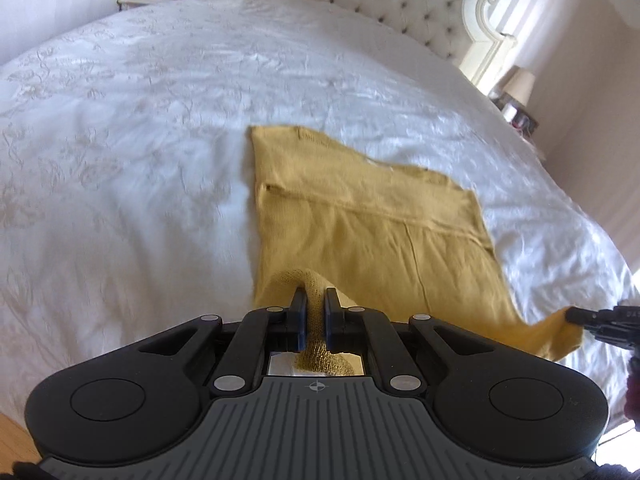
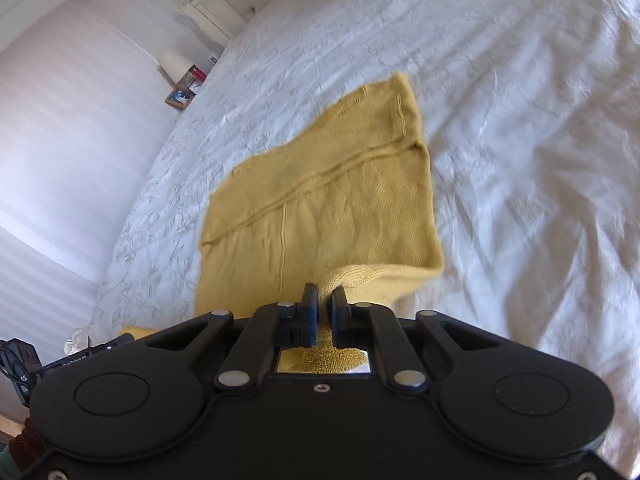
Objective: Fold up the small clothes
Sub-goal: 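Grasp the sweater hem with both tools, then lift the hem with both tools and fold it onto the collar, release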
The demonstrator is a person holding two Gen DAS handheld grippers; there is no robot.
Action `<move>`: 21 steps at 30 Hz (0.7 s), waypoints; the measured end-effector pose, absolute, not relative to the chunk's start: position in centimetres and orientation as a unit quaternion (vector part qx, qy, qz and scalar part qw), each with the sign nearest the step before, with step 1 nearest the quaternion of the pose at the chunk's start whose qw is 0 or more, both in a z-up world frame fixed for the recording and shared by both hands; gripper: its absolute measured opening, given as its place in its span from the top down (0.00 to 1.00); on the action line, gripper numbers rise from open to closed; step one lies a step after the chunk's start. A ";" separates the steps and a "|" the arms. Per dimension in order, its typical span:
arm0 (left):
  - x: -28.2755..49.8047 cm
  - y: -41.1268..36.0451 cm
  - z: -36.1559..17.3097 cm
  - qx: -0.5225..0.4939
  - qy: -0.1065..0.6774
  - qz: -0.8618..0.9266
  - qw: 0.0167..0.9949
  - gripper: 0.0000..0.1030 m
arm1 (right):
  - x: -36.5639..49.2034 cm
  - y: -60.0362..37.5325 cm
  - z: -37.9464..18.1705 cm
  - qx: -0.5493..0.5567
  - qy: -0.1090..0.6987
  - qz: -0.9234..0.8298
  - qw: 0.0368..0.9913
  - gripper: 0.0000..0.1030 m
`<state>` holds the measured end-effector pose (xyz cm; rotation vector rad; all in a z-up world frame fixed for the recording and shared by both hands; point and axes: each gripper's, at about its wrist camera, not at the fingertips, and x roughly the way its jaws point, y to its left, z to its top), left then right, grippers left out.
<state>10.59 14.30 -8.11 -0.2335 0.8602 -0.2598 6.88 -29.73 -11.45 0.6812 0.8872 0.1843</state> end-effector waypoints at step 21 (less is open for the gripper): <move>20.0 13.1 -7.0 -0.111 0.407 -0.044 0.906 0.91 | 19.0 -32.5 -13.0 0.320 0.409 0.118 0.846 0.87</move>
